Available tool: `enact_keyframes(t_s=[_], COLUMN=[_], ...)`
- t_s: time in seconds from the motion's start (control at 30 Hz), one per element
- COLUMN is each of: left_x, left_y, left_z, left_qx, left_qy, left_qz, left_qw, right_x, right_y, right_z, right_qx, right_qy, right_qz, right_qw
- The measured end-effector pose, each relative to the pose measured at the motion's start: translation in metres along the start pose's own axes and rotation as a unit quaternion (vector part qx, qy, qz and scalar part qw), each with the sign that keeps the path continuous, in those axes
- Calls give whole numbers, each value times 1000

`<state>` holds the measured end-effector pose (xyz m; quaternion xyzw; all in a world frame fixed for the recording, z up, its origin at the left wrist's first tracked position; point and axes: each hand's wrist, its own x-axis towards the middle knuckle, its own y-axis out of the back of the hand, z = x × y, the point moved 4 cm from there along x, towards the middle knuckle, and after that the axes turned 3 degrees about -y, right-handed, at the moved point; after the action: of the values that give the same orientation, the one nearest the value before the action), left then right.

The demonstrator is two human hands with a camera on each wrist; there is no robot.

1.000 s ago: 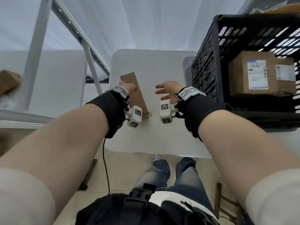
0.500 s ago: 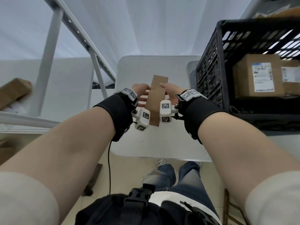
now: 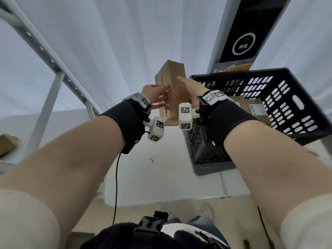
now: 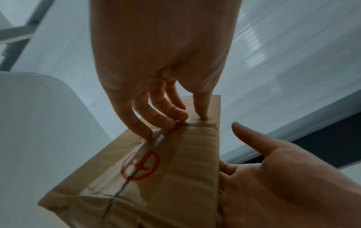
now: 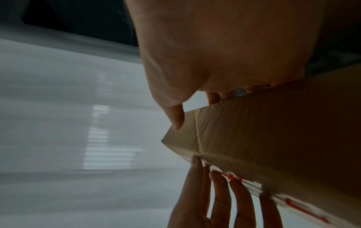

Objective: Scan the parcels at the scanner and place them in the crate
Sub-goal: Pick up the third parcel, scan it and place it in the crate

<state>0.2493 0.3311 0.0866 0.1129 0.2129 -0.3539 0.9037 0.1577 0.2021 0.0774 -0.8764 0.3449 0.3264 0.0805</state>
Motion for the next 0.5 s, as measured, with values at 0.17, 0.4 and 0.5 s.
enact_keyframes(t_s=[0.17,0.4,0.5], left_x=[-30,-71,-88], left_y=[-46,-114,-144], left_z=[53,104,115], left_qx=[14,48,50], left_qy=[-65,-120,-128], left_qz=[-18,-30,-19], left_qw=[998,991,990], right_x=[-61,-99,-138], right_y=[51,131,161], right_z=[-34,-57,-62], right_qx=[-63,-91,-87], right_qy=[65,111,130], right_qz=[48,62,57], right_qw=[995,988,986])
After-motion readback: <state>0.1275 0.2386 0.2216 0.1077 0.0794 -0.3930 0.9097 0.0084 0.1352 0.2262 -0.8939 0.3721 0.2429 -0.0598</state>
